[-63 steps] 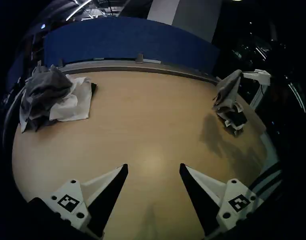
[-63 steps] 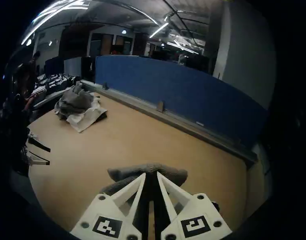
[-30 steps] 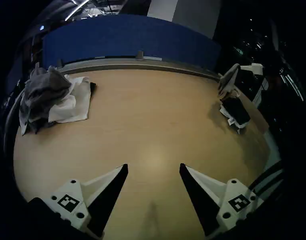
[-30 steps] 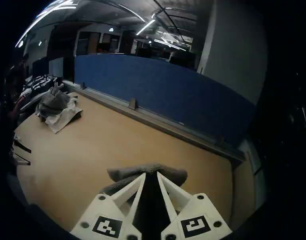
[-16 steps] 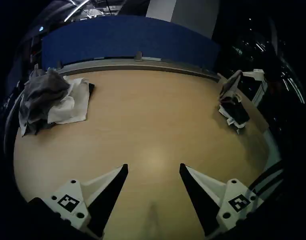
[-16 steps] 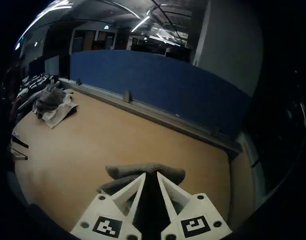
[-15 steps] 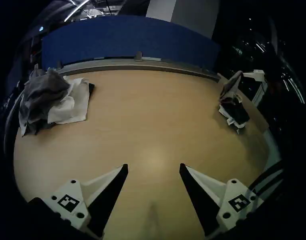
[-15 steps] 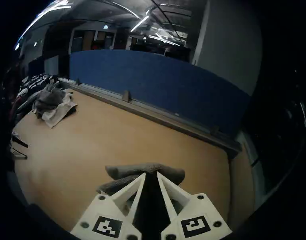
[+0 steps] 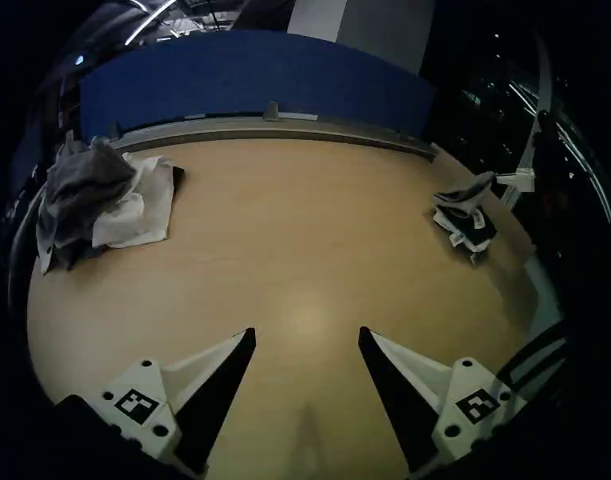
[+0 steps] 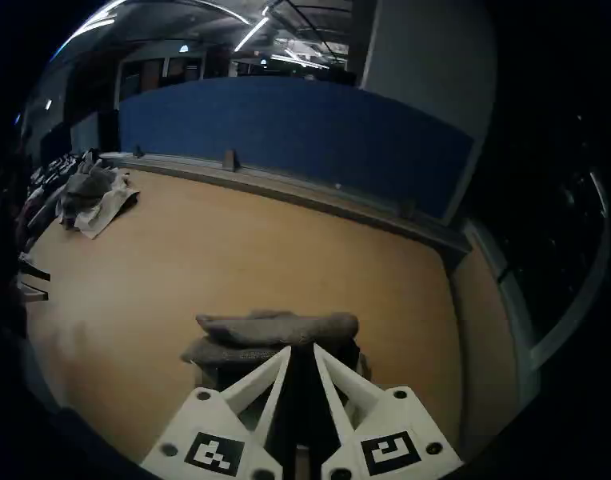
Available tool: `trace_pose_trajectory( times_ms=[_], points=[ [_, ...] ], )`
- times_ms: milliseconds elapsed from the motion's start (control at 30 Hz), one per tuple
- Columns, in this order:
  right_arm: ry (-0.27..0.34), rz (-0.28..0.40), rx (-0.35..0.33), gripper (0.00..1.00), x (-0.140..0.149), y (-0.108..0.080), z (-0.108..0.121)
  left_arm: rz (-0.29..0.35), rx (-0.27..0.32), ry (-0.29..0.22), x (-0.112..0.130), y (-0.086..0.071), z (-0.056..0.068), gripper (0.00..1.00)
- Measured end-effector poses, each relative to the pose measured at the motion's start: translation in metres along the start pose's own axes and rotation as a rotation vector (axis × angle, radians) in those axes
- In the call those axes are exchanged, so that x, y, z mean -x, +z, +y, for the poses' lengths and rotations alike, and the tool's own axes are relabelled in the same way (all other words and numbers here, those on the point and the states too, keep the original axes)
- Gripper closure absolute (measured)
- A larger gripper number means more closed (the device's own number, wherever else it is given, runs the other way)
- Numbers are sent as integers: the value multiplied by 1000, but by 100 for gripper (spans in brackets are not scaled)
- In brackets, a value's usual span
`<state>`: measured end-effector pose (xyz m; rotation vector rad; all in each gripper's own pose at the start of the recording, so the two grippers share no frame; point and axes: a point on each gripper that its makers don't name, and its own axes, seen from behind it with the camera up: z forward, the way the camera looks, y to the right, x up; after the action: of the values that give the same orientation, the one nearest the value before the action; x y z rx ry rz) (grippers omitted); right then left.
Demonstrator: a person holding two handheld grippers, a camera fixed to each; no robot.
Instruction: Fold towel
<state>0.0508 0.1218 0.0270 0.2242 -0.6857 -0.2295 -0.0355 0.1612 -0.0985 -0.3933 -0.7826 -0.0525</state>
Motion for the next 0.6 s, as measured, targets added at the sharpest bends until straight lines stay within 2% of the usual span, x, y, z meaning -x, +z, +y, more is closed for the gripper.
trace_pose_trajectory(
  times_ms=[300,600],
  points=[
    [105,-29,43,96,45,-5,23,-1,-1,6,1,0,2,4],
    [182,-113,71,96,102,0,27,0,-2,3,3,0,3,4]
  ],
)
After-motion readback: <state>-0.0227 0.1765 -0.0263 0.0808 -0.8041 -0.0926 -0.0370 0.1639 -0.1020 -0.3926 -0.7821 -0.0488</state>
